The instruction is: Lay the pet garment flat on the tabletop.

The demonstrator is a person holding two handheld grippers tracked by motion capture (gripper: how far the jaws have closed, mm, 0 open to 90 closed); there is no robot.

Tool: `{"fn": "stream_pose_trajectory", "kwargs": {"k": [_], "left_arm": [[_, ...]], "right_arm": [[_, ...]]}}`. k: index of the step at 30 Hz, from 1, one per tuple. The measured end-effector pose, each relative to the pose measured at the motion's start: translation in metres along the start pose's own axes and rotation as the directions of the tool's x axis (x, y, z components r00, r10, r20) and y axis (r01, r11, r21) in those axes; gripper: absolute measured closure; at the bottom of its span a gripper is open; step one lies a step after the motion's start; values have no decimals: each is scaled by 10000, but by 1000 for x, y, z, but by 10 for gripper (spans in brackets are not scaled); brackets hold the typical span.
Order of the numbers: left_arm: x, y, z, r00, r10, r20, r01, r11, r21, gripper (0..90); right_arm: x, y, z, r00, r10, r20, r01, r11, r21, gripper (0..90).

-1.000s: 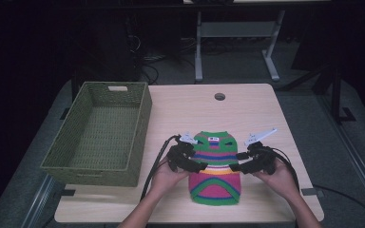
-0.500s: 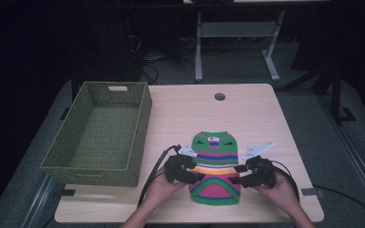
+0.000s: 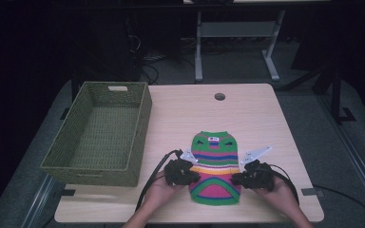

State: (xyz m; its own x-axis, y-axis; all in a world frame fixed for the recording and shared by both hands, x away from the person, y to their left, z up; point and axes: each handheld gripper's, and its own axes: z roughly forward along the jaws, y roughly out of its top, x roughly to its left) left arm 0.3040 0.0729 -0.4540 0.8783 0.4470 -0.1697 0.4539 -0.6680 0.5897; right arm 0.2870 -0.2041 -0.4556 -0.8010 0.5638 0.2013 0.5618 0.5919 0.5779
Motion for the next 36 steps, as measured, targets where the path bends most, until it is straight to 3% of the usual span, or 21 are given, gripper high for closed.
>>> {"fn": "stream_pose_trajectory", "kwargs": {"k": [4, 6, 9, 17, 24, 36], "left_arm": [[1, 1, 0, 10000, 10, -98, -10, 10000, 51, 814], [2, 1, 2, 9997, -193, -144, 191, 9997, -148, 813], [5, 3, 2, 9997, -88, -230, 87, 10000, -43, 810], [10, 8, 6, 9989, -290, -364, 281, 9993, -256, 785], [17, 13, 9, 9983, -431, -405, 420, 9987, -289, 778], [25, 18, 14, 9943, -936, -518, 899, 9936, -691, 773]], "right_arm": [[-1, 1, 1, 10000, -8, 29, 8, 10000, 25, 770], [-2, 1, 2, 10000, 23, 35, -22, 10000, -22, 770], [-4, 2, 2, 10000, 57, 71, -56, 9999, -84, 770], [-16, 3, 3, 9981, 619, 5, -618, 9976, -323, 770], [-23, 4, 4, 9977, 666, 118, -659, 9964, -529, 769], [-34, 18, 6, 9961, 730, 493, -724, 9973, -148, 758]]}}
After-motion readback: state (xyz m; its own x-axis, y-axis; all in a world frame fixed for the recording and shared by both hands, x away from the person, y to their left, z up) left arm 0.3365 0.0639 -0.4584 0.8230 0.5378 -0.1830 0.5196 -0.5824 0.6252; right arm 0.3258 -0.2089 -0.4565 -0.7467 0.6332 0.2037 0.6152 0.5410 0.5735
